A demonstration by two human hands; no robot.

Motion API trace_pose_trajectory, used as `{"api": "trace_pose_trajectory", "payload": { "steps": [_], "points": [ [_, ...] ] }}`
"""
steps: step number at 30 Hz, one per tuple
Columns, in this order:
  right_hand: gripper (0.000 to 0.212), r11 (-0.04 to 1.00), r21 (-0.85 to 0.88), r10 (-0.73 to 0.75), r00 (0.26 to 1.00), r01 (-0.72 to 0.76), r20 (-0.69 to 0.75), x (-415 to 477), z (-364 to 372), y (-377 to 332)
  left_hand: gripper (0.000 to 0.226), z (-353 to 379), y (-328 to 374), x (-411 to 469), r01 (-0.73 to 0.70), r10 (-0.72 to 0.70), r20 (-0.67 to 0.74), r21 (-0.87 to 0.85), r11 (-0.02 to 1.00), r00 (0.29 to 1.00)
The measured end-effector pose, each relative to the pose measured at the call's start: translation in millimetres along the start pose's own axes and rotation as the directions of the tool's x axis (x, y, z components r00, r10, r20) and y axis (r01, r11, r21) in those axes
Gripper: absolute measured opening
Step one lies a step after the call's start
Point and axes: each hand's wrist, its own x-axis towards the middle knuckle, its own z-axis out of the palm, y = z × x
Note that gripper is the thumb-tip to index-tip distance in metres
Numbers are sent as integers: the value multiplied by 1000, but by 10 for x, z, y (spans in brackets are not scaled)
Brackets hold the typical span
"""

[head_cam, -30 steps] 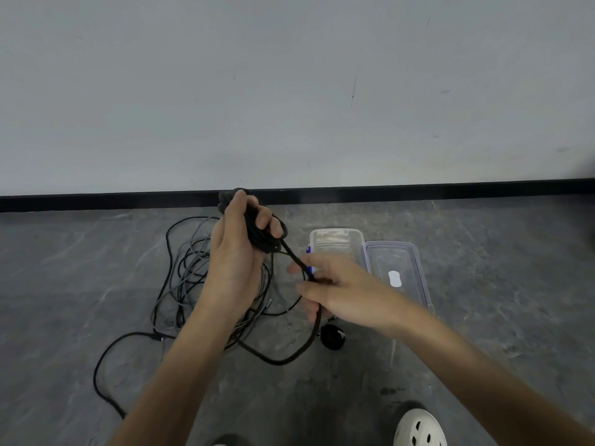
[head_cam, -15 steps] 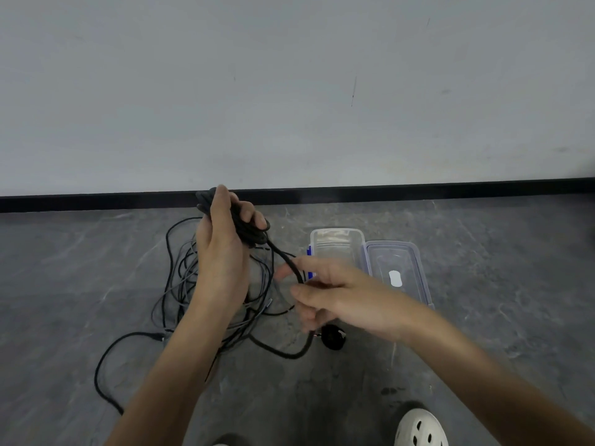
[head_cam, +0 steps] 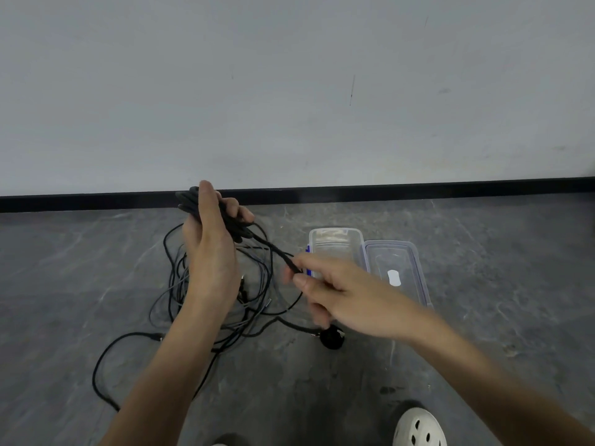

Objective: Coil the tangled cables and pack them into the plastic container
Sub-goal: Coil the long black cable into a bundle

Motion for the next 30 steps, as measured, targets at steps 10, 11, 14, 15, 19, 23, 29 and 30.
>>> {"api": "trace_pose_trajectory", "payload": {
  "steps": [10, 11, 14, 15, 19, 23, 29, 30],
  "points": [
    [24, 960, -213, -191, 981, 183, -21, -55, 88, -122, 54, -32, -85, -61, -156, -6, 294, 524, 838, 956],
    [23, 953, -232, -210, 977, 196, -38, -48, 66, -102, 58, -22, -82, -80, -157, -68, 354, 568, 808, 933],
    [21, 921, -304, -291, 949, 244, -119, -29, 3, -66, 68, 11, -65, -130, -108, -247, 471, 607, 788, 847],
    [20, 912, -316, -320, 935, 261, -151, -21, -13, -59, 68, 22, -55, -148, -97, -288, 505, 607, 789, 814],
    [15, 907, -282, -386, 885, 313, -260, 22, -89, -9, 67, 47, -13, -211, -67, -402, 600, 608, 791, 692],
    [10, 934, -169, -356, 866, 316, -350, 35, -195, 34, 69, 73, -19, -251, 178, -519, 664, 512, 840, 539],
    [20, 946, -128, -323, 854, 297, -408, 29, -316, 90, 69, 91, 13, -282, 290, -511, 759, 424, 858, 404],
    [23, 944, -153, -329, 848, 292, -415, 31, -331, 98, 59, 81, 21, -285, 276, -495, 772, 413, 868, 399]
  ]
}}
